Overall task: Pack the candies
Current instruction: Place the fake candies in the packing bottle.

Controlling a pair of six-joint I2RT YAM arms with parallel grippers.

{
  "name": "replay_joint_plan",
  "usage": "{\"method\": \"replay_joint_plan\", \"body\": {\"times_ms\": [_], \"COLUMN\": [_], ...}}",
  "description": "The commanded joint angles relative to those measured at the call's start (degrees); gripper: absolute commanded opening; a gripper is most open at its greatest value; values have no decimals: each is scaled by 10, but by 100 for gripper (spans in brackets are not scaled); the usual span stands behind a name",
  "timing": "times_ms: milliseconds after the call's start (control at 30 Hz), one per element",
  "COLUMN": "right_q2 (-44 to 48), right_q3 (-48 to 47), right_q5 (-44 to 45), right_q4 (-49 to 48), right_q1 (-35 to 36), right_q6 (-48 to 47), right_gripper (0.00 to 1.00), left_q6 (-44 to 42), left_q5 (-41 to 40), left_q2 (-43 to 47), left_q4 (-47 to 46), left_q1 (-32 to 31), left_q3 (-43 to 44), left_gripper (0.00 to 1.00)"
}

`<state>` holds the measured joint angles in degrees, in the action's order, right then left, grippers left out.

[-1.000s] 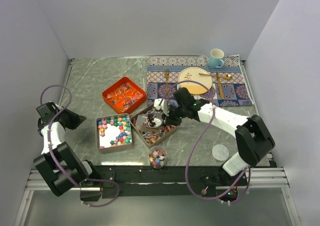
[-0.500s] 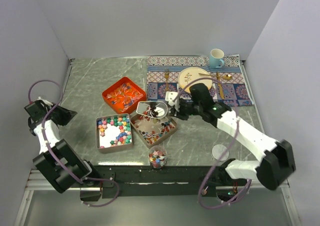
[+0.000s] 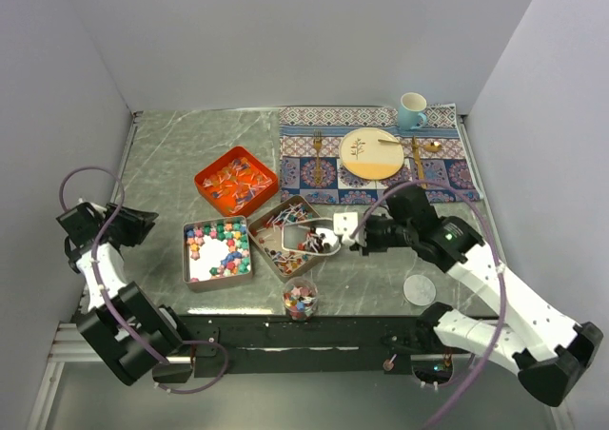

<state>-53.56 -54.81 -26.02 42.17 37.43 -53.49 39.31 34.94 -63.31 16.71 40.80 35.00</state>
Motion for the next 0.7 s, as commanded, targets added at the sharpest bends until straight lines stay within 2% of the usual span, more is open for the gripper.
{"method": "replay_joint_plan", "body": {"times_ms": [0, 133, 233, 667], "right_q2": [50, 79, 73, 13], "right_q3": [13, 39, 38, -22], "right_q5": [42, 111, 144, 244], "right_q4": [62, 77, 93, 150], "right_q1": [66, 147, 176, 253], "right_q6": [-31, -23, -14, -19], "right_gripper": [0, 0, 0, 0], "left_q6": [18, 24, 35, 62], "left_q5": [14, 21, 29, 44], "left_q2": [22, 28, 34, 69], "left_q4": [-20, -25, -32, -61], "left_q1": [1, 1, 2, 1], "left_q3": [-7, -13, -18, -49], "left_gripper": [38, 38, 37, 37]}}
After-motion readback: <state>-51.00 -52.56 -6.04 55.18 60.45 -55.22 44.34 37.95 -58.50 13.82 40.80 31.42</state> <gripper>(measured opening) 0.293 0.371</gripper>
